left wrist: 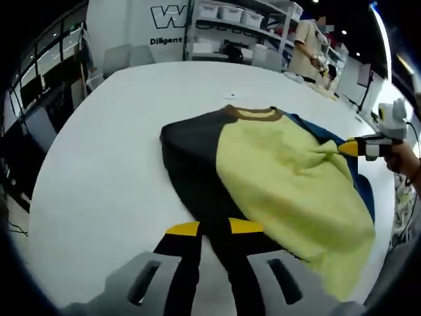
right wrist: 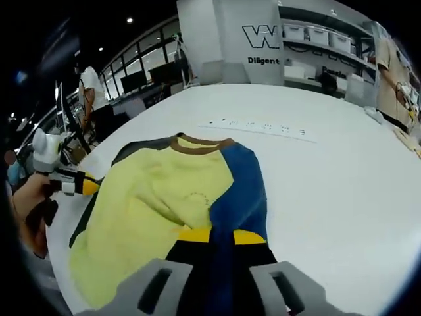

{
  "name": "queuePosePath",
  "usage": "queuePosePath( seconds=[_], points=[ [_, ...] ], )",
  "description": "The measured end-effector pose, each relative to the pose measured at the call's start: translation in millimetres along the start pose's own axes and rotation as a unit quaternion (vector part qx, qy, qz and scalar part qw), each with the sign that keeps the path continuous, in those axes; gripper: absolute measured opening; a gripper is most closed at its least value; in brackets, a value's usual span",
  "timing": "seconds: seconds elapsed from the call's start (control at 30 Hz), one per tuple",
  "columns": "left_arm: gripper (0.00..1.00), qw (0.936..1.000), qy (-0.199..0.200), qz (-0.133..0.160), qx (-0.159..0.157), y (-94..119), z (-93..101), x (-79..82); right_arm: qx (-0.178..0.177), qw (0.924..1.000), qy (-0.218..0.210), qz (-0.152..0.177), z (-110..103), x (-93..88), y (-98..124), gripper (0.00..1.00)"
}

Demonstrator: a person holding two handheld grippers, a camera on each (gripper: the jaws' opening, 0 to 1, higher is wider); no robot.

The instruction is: Fold the garment on the visible template until the final outline fits inside the template.

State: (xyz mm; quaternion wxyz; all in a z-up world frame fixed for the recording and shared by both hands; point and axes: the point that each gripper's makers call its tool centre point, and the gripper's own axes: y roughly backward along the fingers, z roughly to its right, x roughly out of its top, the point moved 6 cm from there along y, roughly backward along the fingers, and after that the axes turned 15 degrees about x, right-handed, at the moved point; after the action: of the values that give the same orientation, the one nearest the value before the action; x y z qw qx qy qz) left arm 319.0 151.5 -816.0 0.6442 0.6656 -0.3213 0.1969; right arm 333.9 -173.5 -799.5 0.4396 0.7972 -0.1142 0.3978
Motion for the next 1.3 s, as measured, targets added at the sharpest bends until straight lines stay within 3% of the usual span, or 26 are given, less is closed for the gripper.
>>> queuePosePath(
  seconds=[0.13, 0.5, 0.97, 1.3],
  points=[
    [0.01, 0.9999, -0.012, 0.000, 0.001, -0.4, -1.7, -1.5, -0.008, 0.9999, 0.008, 0.001, 2.9, 1.4, 3.8, 0.00],
    [0.01, 0.9998, -0.018, -0.004, 0.007, 3.3, -13.8, -3.5, -0.033, 0.9994, 0.011, 0.003, 22.9, 3.3, 18.7, 0.00],
    [0.01, 0.9963, -0.069, -0.023, 0.046, 0.5, -52.9, 1.6, -0.075, 0.9971, 0.010, -0.005, 60.2, 5.6, 23.0, 0.00],
    [0.01, 0.9924, -0.091, -0.036, 0.074, -12.8, -75.8, 12.5, -0.084, 0.9964, -0.006, -0.009, 70.9, 5.3, 22.5, 0.00]
  ],
)
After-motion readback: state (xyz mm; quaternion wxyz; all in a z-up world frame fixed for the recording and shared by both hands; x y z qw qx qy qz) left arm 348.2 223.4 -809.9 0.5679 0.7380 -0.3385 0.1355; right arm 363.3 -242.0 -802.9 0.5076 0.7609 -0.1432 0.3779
